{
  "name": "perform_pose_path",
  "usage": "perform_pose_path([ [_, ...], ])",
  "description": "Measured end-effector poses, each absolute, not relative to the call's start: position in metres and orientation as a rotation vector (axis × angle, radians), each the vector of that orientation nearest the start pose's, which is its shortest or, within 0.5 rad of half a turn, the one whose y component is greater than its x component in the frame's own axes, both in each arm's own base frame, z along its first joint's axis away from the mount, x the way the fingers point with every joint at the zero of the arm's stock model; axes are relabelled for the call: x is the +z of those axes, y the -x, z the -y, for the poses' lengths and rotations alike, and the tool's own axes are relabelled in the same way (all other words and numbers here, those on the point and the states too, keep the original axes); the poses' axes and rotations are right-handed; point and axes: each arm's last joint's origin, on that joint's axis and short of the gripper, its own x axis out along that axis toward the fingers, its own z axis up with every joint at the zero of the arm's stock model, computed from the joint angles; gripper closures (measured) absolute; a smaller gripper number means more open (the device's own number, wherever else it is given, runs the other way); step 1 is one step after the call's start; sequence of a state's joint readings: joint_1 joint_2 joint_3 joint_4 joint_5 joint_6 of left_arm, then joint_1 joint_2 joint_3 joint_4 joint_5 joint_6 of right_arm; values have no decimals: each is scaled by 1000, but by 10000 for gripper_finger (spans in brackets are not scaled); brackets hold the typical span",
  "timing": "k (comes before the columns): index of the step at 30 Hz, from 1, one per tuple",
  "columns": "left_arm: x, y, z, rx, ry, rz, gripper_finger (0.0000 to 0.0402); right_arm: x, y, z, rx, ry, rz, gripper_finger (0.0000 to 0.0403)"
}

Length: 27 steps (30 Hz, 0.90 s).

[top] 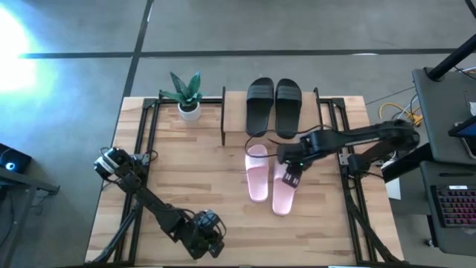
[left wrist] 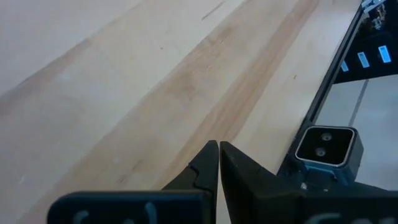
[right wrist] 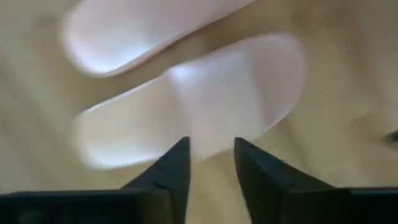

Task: Pick and place slides into the shelf
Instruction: Adjust the pair of pink slippers under the shelf

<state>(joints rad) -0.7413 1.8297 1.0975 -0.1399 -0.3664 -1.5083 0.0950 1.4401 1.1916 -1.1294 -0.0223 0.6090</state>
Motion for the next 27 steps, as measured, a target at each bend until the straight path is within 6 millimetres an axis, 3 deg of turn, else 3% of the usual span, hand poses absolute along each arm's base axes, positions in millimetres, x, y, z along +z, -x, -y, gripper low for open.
perform_pose_path([
  [5, 165, -280, 241, 273, 950, -803, 400, 278, -236, -41, -266, -694, -1355, 381],
  [9, 164, -280, 240, 282, 943, -802, 400, 270, -225, -59, -272, -848, -1367, 390],
  [15, 164, -280, 240, 282, 924, -795, 400, 238, -224, -93, -288, -1031, -1292, 394],
  [20, 164, -280, 240, 280, 924, -795, 400, 219, -222, -108, -401, -1019, -1209, 394],
  [27, 164, -280, 240, 278, 924, -796, 400, 200, -214, -111, -526, -920, -1246, 394],
])
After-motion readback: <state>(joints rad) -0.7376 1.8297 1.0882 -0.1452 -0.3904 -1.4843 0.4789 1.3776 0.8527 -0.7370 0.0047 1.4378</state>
